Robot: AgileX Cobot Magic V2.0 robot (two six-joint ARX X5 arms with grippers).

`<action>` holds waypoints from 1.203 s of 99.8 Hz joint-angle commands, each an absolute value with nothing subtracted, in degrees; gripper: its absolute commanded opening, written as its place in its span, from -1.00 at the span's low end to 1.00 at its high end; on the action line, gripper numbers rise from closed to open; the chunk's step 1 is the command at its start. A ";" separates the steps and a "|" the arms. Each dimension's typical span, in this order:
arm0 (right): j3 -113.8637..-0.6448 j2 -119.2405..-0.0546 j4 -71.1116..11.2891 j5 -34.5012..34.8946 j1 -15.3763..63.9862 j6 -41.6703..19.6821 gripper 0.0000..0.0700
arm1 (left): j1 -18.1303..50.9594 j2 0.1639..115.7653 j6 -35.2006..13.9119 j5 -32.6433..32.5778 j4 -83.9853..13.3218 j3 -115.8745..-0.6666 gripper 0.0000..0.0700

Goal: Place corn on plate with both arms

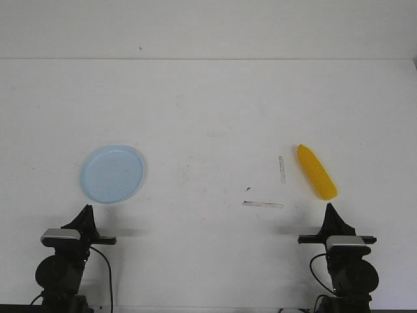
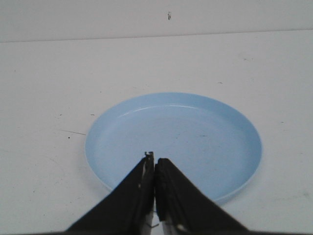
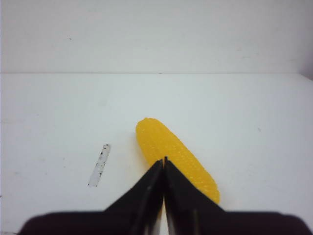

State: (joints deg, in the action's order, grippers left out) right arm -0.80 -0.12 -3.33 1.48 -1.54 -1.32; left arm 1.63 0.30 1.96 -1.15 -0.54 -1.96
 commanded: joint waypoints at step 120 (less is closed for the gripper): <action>-0.73 -0.08 -2.57 1.50 -1.58 -1.87 -1.00 | 1.52 16.14 4.49 -1.50 14.37 -27.22 -0.86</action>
State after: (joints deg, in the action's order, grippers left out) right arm -0.80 -0.12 -3.33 1.48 -1.54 -1.32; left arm 1.63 11.27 3.22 -1.34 15.90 -21.63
